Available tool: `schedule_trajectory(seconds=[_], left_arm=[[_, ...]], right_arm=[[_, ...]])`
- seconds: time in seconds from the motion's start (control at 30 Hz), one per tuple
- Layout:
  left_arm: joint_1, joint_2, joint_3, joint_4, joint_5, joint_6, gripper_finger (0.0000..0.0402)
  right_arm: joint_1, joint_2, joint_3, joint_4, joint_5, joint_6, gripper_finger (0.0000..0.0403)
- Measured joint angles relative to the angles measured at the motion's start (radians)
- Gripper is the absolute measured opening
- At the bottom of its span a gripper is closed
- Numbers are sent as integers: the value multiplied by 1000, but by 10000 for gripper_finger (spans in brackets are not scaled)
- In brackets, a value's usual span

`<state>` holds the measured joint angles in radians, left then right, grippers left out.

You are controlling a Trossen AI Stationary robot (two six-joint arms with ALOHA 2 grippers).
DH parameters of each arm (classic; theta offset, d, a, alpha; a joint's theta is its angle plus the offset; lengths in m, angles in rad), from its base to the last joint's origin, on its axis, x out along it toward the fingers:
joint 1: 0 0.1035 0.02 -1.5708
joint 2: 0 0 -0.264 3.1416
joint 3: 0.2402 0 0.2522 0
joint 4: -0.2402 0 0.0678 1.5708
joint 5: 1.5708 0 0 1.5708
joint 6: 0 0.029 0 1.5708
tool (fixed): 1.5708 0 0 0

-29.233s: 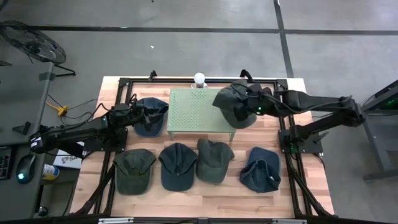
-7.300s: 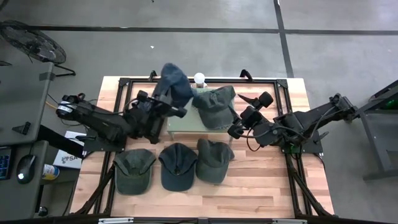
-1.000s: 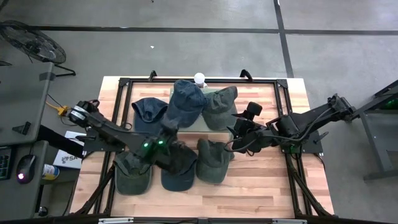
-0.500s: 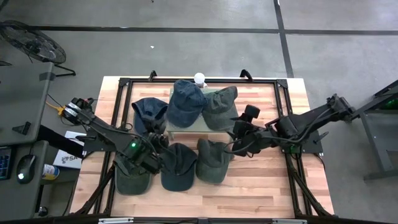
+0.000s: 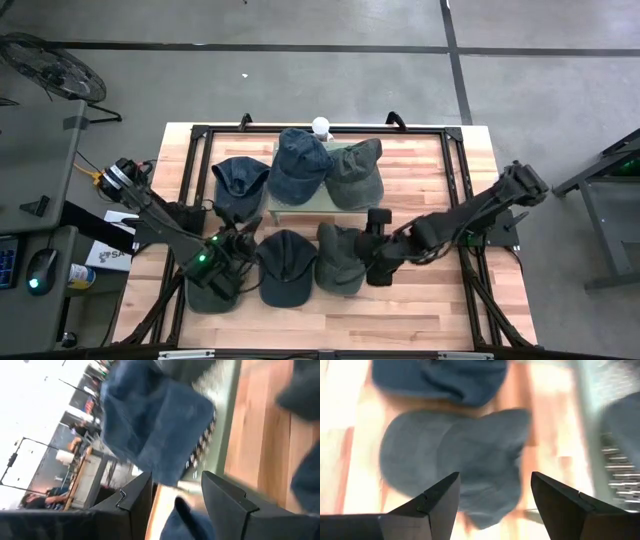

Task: Pick & Place hat
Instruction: Stack the right gray cap on the top of the gray cap on the shelf

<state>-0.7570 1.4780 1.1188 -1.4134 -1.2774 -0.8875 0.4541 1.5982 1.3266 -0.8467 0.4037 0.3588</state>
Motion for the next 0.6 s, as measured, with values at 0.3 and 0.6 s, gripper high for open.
schedule_trajectory(seconds=[0.3,0.6], left_arm=[[-37,0,-35,81,-143,-220,168],[-36,0,-115,262,-71,-139,168]], right_arm=[[33,196,0,101,-26,-43,237],[16,288,0,165,26,8,236]])
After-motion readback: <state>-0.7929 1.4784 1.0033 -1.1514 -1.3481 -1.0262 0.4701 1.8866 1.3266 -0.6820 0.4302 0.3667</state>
